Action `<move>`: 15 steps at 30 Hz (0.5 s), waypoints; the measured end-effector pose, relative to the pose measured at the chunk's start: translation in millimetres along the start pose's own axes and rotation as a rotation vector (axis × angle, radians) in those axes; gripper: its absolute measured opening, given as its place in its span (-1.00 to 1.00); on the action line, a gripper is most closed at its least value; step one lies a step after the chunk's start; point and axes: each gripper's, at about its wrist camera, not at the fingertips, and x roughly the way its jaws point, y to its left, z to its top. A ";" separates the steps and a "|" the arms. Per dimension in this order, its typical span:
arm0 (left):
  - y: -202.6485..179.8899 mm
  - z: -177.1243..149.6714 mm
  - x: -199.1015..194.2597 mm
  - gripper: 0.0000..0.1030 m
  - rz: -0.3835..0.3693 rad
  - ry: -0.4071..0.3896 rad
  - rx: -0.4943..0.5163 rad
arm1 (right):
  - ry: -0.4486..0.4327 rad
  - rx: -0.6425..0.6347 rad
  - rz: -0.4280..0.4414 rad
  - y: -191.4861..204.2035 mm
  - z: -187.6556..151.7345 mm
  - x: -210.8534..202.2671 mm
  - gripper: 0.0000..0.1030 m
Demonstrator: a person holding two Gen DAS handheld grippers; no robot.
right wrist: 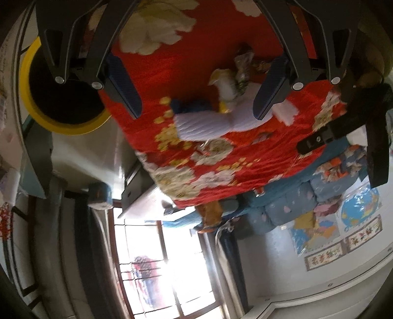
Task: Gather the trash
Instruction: 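Move both tools back to the trash pile on the bedspread, then grasp a white foam net with the right tool while the left tool grasps another foam net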
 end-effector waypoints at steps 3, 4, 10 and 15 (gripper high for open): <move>16.6 -1.6 0.4 0.78 0.025 0.008 -0.030 | 0.027 -0.021 0.024 10.9 -5.2 5.8 0.72; 21.8 -2.3 1.0 0.78 0.032 0.012 -0.038 | 0.032 -0.030 0.024 14.4 -6.3 7.9 0.72; 48.4 -12.0 8.5 0.78 0.050 0.055 -0.096 | 0.044 -0.010 0.022 16.1 -1.3 25.0 0.72; 62.5 -25.1 22.2 0.78 0.028 0.106 -0.150 | 0.034 0.048 -0.031 -1.3 11.3 43.8 0.72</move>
